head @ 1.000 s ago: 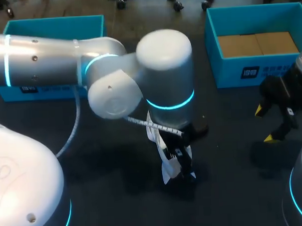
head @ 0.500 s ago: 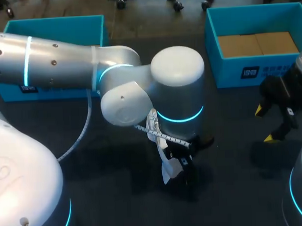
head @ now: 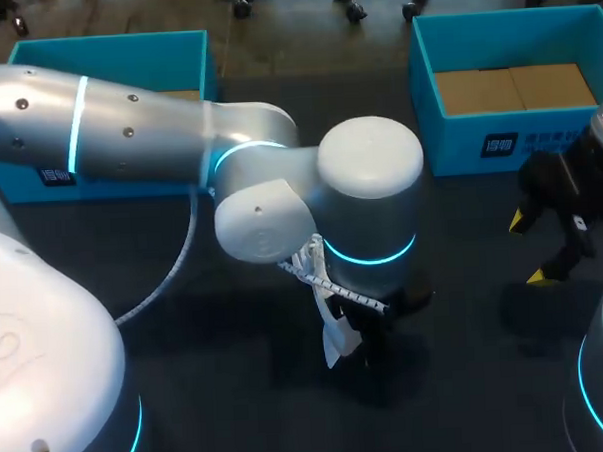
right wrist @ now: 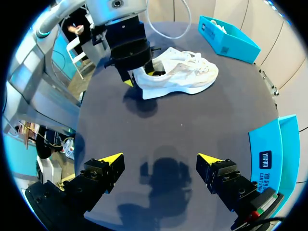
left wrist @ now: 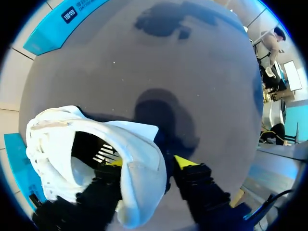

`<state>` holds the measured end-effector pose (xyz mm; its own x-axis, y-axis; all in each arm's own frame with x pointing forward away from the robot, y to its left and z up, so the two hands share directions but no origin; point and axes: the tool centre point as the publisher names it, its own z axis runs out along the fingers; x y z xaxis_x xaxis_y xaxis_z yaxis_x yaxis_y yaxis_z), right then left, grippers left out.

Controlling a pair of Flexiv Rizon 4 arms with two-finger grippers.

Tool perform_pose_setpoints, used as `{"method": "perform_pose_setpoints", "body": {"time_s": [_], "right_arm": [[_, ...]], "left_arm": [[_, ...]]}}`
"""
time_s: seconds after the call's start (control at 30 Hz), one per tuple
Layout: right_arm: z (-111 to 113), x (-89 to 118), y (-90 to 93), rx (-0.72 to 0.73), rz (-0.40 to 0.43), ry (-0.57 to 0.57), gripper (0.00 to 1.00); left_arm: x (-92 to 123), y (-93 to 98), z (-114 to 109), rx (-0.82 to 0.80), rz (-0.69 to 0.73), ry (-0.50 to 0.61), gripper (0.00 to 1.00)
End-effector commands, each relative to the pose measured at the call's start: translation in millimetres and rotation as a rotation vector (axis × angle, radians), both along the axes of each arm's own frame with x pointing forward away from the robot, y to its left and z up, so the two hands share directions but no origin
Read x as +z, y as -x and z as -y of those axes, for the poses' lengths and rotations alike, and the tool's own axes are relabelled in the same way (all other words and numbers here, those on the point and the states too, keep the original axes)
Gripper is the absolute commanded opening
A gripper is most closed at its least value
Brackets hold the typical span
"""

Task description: Take the shoe out of the shoebox, open the shoe tongue, remove and reinsert the insole, then place the shoe into the shoebox

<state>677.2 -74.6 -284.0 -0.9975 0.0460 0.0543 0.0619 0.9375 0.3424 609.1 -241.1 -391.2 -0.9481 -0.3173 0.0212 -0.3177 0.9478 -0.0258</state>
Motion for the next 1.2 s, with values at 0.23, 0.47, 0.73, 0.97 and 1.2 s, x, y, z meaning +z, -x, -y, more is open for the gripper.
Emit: {"method": "perform_pose_setpoints", "body": {"time_s": [0.23,0.47,0.73,0.97,1.2], "right_arm": [[-0.3,-0.9,0.1,0.000,0.001,0.002,1.00],[-0.3,-0.9,0.1,0.000,0.001,0.002,1.00],[-0.3,-0.9,0.1,0.000,0.001,0.002,1.00],[-0.3,-0.9,0.1,0.000,0.001,0.002,1.00],[-0.3,-0.9,0.1,0.000,0.001,0.002,1.00]], "left_arm": [[11.6,-8.2,-1.1,-0.032,-0.029,-0.014,0.00],[46.9,-28.4,-11.6,-0.100,-0.058,-0.014,0.00],[121.5,-76.3,-33.2,-0.300,-0.192,-0.037,0.00],[177.1,-120.8,-47.8,-0.334,-0.197,-0.056,0.00],[218.9,-161.2,-71.3,-0.265,-0.161,-0.049,0.00]]}}
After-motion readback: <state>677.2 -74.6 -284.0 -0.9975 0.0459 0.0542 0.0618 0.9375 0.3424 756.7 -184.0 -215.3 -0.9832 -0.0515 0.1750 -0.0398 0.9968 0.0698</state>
